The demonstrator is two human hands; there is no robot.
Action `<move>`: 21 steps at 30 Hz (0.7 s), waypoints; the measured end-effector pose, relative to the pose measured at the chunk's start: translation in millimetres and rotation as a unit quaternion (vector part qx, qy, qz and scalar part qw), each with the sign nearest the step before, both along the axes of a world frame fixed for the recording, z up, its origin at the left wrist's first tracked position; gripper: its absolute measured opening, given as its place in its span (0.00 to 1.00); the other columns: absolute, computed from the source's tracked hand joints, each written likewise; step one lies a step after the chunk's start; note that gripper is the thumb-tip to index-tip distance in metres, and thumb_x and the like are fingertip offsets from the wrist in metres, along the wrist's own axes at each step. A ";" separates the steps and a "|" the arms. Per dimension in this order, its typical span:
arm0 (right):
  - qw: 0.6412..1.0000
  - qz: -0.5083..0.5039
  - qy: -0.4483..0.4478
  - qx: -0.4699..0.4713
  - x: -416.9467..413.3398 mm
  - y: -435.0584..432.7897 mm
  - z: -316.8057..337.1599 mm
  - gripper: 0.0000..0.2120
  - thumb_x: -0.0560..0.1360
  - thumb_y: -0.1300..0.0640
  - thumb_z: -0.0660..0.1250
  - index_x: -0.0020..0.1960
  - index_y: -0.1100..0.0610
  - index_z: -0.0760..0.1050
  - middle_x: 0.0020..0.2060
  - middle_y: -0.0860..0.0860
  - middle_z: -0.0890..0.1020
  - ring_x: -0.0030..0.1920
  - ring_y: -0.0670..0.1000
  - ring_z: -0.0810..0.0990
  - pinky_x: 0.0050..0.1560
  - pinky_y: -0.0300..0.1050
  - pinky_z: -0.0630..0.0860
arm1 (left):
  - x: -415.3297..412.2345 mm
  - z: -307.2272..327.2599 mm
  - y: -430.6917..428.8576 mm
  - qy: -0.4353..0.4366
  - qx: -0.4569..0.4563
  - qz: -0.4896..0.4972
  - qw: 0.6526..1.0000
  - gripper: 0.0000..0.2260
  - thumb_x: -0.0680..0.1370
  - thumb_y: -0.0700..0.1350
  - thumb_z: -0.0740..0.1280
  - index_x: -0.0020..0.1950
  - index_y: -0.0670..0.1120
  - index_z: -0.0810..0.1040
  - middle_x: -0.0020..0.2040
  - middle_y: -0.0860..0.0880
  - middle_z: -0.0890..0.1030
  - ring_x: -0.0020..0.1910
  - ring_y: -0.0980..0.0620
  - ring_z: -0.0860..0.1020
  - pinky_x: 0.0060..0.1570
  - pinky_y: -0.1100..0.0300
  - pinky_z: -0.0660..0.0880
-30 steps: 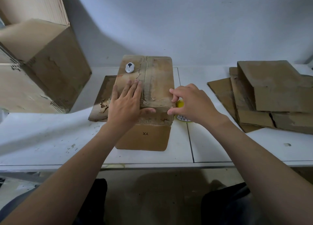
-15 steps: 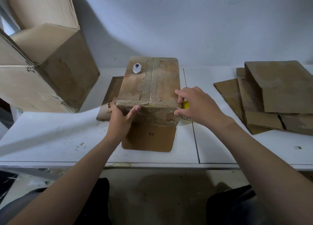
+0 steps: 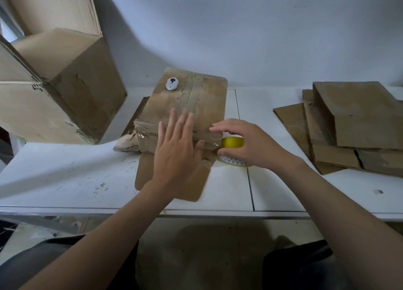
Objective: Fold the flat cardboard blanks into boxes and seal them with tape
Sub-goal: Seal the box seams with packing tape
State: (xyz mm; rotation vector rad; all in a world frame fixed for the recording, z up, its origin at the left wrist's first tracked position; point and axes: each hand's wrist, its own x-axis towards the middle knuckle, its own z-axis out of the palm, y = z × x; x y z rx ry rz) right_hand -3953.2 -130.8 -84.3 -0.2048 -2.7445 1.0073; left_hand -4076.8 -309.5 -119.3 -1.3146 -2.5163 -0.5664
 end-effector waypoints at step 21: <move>0.997 -0.046 -0.038 0.055 25.5 17.0 -22.4 0.25 0.71 0.47 0.78 0.66 0.48 0.77 0.52 0.47 0.79 0.51 0.46 0.76 0.47 0.37 0.73 | 11.2 -9.4 31.3 -0.043 0.102 0.071 0.991 0.23 0.71 0.71 0.65 0.50 0.53 0.74 0.60 0.55 0.75 0.69 0.49 0.69 0.77 0.43 0.48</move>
